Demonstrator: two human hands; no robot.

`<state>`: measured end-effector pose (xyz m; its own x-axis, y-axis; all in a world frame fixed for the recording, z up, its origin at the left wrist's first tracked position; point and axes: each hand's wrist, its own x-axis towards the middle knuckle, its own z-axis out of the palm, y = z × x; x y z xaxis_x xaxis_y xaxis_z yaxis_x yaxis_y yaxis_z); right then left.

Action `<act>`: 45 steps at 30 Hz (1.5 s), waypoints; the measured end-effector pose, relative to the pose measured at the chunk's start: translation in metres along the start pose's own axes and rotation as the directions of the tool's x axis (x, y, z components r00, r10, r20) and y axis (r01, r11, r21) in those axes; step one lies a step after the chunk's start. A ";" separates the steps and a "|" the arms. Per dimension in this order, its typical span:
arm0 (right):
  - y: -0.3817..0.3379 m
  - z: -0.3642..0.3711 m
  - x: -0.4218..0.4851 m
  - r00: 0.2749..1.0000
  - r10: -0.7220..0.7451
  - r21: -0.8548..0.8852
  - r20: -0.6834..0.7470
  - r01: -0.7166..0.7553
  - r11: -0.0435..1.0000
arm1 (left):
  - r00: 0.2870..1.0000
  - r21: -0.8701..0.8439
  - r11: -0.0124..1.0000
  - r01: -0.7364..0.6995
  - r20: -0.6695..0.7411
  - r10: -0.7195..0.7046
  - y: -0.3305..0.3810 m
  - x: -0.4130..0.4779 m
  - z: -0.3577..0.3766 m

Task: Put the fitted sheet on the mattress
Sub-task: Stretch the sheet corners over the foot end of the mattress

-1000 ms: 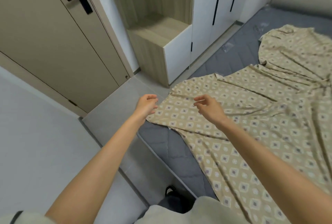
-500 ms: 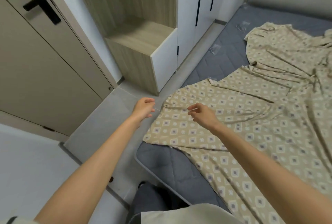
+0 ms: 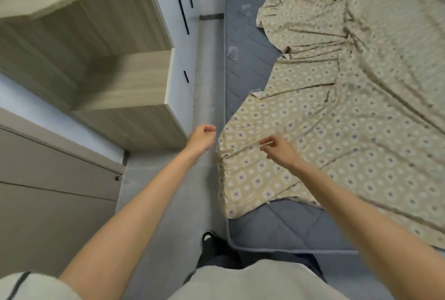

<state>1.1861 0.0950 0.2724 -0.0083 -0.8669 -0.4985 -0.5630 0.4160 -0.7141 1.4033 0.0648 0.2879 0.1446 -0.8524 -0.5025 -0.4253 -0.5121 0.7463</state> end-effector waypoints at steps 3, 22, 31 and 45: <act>0.003 0.007 -0.010 0.995 0.081 0.045 -0.066 -0.079 0.996 | 0.993 0.112 0.992 -0.063 0.106 0.051 0.011 0.014 0.000; 0.078 0.042 -0.044 0.798 0.531 0.365 -0.286 -0.421 0.830 | 0.773 0.503 0.676 -0.538 0.614 0.158 0.053 0.075 0.072; 0.054 0.150 -0.018 0.538 0.802 0.682 -0.259 -0.487 0.546 | 0.515 0.450 0.432 -0.782 0.856 0.039 0.032 0.138 0.071; 0.103 0.272 0.025 0.335 0.905 0.775 -0.263 -0.485 0.405 | 0.222 0.225 0.081 -0.971 0.974 -0.039 -0.086 0.184 0.096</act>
<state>1.3529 0.1913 0.0525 -0.7293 0.0139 -0.6841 0.4169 0.8018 -0.4281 1.3801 -0.0376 0.0895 -0.8215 -0.0662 -0.5664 -0.3755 0.8103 0.4499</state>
